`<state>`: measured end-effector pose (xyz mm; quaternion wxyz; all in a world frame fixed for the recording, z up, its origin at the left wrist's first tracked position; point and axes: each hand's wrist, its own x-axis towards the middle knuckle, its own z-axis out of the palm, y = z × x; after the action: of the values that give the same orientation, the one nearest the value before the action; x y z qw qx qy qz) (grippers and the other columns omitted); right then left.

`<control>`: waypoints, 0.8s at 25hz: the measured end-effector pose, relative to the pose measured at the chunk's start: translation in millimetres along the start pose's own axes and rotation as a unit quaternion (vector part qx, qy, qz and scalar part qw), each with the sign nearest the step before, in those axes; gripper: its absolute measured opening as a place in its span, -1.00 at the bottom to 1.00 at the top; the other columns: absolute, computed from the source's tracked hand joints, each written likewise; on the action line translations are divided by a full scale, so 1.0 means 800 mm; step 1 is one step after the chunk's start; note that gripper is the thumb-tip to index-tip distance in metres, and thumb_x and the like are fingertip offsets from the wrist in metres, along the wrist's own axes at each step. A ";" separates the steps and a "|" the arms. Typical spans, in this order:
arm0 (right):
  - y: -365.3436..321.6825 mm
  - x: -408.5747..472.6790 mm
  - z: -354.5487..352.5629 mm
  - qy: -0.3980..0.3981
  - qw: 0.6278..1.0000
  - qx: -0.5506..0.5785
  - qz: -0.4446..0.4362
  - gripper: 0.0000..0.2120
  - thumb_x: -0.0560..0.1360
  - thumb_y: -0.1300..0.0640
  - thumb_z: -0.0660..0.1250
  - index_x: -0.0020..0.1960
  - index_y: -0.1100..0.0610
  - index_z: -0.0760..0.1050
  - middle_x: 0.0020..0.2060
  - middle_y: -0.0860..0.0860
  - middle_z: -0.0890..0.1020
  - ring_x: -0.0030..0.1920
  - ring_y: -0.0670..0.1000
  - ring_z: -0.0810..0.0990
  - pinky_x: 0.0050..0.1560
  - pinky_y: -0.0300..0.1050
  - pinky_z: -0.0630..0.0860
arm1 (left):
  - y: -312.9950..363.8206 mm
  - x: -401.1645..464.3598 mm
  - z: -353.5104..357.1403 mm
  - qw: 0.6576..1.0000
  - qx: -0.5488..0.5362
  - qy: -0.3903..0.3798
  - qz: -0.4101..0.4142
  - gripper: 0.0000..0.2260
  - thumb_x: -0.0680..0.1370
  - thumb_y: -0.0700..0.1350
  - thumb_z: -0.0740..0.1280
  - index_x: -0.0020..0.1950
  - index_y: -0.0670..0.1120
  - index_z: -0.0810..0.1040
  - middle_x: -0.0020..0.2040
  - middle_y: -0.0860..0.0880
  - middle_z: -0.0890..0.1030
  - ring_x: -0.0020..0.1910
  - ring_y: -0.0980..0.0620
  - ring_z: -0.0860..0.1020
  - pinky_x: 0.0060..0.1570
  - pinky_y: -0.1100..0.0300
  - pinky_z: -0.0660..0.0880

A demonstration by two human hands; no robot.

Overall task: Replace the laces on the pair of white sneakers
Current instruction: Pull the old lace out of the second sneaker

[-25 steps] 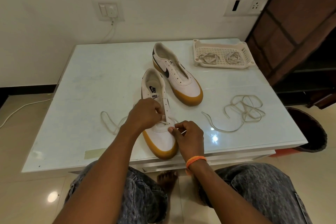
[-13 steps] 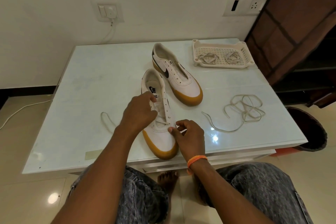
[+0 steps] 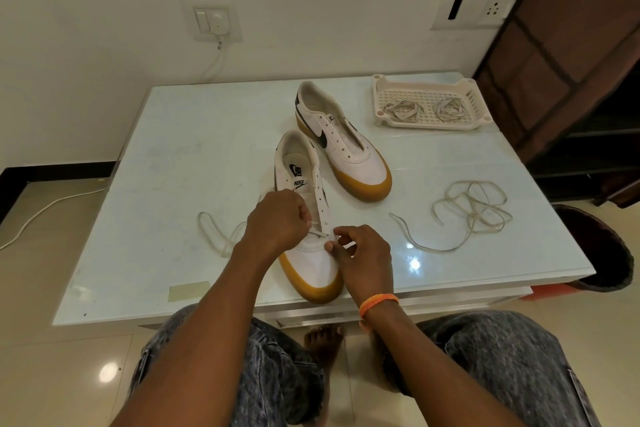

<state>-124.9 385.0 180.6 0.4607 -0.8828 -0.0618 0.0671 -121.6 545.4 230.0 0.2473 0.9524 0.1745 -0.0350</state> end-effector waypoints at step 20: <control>-0.037 0.017 0.015 -0.028 0.967 -0.178 -0.182 -0.86 0.53 0.07 0.38 0.05 0.07 0.64 0.21 0.06 0.43 0.05 0.08 0.53 -0.15 -0.21 0.46 | -0.019 -0.002 -0.026 0.988 -0.087 0.072 -0.102 -0.74 0.52 0.07 0.40 -0.19 -0.11 0.64 -0.26 0.00 0.63 -0.29 0.10 0.56 -0.33 0.27 0.37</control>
<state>-115.4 413.6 197.0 0.2989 -0.9222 -0.2453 -0.0058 -129.0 567.4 241.2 0.3115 0.9045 0.2903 0.0239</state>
